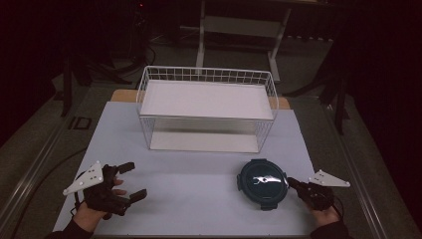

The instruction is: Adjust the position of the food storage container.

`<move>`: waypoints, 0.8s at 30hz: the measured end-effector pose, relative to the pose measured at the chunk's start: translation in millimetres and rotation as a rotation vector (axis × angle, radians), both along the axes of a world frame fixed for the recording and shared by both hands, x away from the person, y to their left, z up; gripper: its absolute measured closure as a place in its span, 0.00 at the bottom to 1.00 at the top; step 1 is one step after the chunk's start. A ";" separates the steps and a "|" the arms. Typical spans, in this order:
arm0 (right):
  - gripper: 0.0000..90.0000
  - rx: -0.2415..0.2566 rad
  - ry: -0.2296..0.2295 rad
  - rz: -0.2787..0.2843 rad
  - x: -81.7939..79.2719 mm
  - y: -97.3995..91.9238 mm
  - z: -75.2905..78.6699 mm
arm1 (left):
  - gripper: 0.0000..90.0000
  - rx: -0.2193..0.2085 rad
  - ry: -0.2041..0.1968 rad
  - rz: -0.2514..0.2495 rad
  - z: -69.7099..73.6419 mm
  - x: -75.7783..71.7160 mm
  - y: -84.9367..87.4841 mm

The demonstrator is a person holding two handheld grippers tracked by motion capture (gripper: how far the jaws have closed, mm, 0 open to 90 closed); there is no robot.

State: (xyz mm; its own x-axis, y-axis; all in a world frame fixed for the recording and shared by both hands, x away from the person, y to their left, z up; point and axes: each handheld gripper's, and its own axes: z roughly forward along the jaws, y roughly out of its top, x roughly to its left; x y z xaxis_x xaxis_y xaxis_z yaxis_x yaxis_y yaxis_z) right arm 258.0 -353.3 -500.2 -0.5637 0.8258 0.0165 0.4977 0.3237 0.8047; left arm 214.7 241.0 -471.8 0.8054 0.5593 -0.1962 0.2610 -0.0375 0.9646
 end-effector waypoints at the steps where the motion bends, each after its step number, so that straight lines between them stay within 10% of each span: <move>1: 1.00 0.000 0.003 0.003 0.0 1.4 0.2 | 0.00 0.000 0.000 -0.001 -0.1 0.0 -0.1; 24: 1.00 0.032 0.038 0.148 -2.3 45.3 1.3 | 0.00 0.008 0.002 -0.002 -1.3 0.0 -1.2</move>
State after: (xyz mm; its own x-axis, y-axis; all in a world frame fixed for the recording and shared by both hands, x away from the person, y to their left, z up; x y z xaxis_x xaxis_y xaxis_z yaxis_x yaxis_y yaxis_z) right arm 255.7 -307.9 -498.8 -0.6777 0.7325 0.0648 0.4765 0.3704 0.7973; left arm 214.7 239.8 -473.1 0.8062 0.5592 -0.1935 0.2627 -0.0453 0.9638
